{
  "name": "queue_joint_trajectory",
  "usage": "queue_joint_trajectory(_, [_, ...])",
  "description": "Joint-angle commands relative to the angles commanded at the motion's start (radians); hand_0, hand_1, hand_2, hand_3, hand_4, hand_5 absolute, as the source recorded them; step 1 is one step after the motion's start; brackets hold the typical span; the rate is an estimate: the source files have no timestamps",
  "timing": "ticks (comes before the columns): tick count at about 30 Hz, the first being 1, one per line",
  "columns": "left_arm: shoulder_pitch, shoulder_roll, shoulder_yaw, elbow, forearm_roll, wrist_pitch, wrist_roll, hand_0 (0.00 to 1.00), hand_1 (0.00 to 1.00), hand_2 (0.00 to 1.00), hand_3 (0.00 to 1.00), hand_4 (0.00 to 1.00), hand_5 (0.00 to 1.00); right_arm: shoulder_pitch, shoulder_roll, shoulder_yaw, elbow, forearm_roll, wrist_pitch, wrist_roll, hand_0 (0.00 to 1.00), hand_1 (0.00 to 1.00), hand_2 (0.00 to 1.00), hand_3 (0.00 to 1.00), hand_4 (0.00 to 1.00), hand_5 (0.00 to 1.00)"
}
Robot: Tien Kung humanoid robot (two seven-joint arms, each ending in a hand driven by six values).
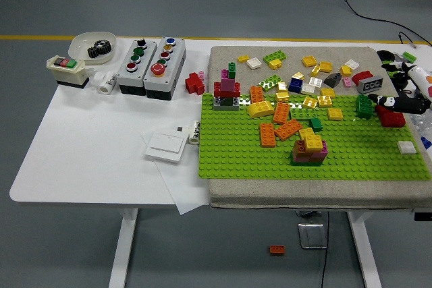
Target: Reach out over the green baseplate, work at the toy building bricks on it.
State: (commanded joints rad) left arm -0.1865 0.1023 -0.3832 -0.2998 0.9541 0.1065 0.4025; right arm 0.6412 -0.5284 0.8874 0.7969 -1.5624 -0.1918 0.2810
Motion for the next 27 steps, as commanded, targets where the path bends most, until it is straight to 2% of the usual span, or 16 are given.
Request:
queue_joint_trajectory(15, [-0.016, 0.001, -0.023, -0.007, 0.029, -0.013, 0.011, 0.779, 0.762, 0.742, 0.590, 0.650, 0.674, 0.096, 0.026, -0.124, -0.080, -0.175, 0.043, -0.022, 0.808, 0.789, 0.817, 0.861, 0.905, 0.481])
queue_joint_trajectory(16, [-0.019, 0.002, -0.024, -0.008, 0.030, -0.013, 0.011, 0.779, 0.762, 0.743, 0.591, 0.650, 0.674, 0.105, 0.029, -0.134, -0.088, -0.187, 0.049, -0.028, 0.840, 0.808, 0.828, 0.862, 0.911, 0.476])
queue_joint_trajectory(21, [-0.028, 0.004, -0.023, -0.010, 0.031, -0.014, 0.012, 0.779, 0.762, 0.738, 0.591, 0.650, 0.673, 0.131, 0.039, -0.156, -0.118, -0.211, 0.058, -0.040, 0.841, 0.808, 0.828, 0.862, 0.909, 0.477])
queue_joint_trajectory(27, [-0.038, 0.003, -0.019, -0.011, 0.026, -0.009, 0.010, 0.777, 0.761, 0.738, 0.591, 0.649, 0.674, 0.132, 0.038, -0.157, -0.140, -0.193, 0.047, -0.037, 0.845, 0.808, 0.827, 0.862, 0.908, 0.476])
